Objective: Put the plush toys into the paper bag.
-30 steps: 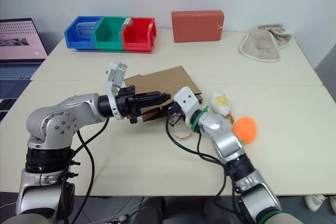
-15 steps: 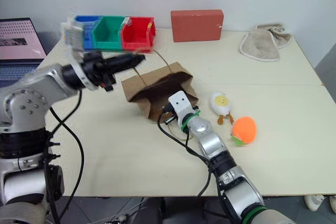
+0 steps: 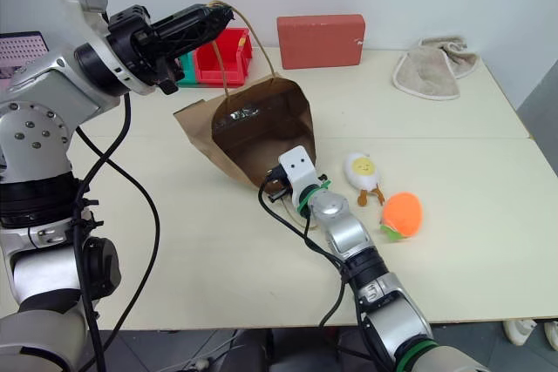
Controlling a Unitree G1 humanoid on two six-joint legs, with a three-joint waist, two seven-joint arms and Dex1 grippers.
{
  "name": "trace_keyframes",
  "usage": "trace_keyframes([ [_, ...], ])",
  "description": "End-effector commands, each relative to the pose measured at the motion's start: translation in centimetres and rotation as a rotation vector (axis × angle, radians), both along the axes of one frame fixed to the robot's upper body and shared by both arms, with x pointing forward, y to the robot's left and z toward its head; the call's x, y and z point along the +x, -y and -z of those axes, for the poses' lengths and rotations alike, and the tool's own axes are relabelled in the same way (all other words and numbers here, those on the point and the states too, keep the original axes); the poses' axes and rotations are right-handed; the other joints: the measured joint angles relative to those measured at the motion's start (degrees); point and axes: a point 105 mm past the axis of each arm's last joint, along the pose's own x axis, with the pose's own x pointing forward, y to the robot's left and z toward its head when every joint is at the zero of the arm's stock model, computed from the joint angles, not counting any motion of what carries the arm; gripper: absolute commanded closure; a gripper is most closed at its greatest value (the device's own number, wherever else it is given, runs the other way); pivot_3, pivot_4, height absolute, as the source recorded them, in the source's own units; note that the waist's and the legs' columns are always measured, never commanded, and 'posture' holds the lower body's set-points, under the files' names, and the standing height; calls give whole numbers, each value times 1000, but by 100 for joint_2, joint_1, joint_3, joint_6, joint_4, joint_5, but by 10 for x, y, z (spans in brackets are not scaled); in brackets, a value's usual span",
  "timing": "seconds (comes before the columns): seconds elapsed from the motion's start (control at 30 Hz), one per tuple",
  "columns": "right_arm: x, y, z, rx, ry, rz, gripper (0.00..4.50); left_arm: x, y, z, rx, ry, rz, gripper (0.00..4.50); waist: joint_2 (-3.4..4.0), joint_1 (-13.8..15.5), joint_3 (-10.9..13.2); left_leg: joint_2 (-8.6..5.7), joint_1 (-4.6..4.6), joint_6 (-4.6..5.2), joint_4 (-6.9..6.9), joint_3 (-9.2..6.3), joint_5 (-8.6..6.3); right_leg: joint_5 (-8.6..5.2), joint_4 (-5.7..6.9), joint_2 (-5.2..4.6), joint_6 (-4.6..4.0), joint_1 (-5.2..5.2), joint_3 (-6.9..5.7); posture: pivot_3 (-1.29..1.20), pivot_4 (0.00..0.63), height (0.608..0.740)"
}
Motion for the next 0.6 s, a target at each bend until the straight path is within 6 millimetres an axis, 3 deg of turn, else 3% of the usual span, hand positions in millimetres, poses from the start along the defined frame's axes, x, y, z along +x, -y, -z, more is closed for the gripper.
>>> trace_keyframes([
  [0.03,2,-3,-8,24,2,4,4469,-10,6,4,52,60,25,4500,0,-2,0,0,1,0,-1,1,0,0,0,0,0,0,1,0,150,740],
  [0.27,-8,-11,-33,61,70,-81,4469,-7,8,34,126,25,22,4500,0,-7,0,0,-1,0,-1,2,0,0,0,0,0,-2,3,0,150,740],
  [0.43,-40,-14,-56,66,130,-281,4469,-7,11,53,171,1,33,4500,0,6,0,0,-7,0,-1,1,0,0,-2,0,1,-5,2,0,150,740],
  [0.6,-77,11,-78,12,164,-404,4469,-8,18,67,196,-15,52,4500,0,38,0,-2,-13,0,1,0,0,-1,-5,-2,1,-5,1,0,150,740],
])
